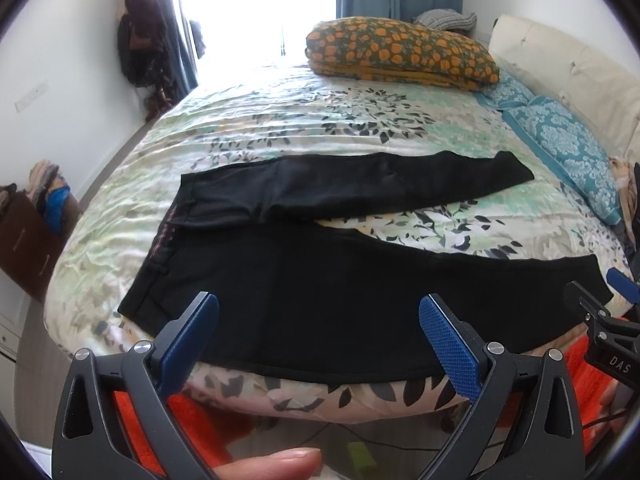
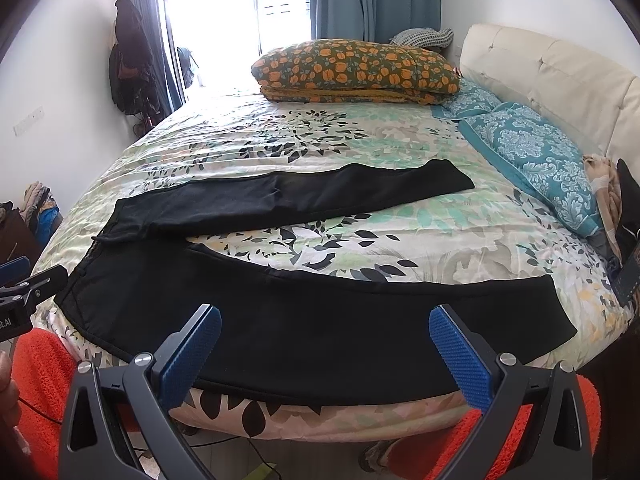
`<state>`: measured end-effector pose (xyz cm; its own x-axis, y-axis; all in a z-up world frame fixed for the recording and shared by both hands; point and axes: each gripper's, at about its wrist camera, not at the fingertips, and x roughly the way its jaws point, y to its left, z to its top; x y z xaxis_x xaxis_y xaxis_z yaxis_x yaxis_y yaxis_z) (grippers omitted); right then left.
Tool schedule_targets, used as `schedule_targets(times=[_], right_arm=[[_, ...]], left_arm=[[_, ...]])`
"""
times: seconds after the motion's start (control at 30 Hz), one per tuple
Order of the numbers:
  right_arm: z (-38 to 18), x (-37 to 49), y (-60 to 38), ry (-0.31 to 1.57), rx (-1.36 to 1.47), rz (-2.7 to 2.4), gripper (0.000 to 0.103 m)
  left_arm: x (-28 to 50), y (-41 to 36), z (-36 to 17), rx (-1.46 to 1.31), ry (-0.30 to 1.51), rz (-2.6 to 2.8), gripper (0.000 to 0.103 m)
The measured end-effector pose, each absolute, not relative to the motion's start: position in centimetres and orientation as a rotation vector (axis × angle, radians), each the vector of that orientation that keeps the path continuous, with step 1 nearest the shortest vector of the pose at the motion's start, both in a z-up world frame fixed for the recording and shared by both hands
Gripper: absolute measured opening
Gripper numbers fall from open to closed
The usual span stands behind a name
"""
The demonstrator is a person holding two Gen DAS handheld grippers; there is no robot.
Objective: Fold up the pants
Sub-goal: 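Move the right gripper toward the end of the outstretched black trouser leg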
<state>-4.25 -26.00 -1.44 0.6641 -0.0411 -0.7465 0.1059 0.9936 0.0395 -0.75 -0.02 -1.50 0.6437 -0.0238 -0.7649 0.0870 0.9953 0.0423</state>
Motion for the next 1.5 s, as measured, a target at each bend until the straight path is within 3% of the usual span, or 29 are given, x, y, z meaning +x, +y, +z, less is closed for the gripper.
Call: schedule_targets(times=[1.5], right_arm=[[-5.2, -0.5, -26.2, 0.920, 0.091, -0.066, 0.103]], left_arm=[[3.5, -1.8, -5.6, 0.094, 0.988, -0.035, 0.101]])
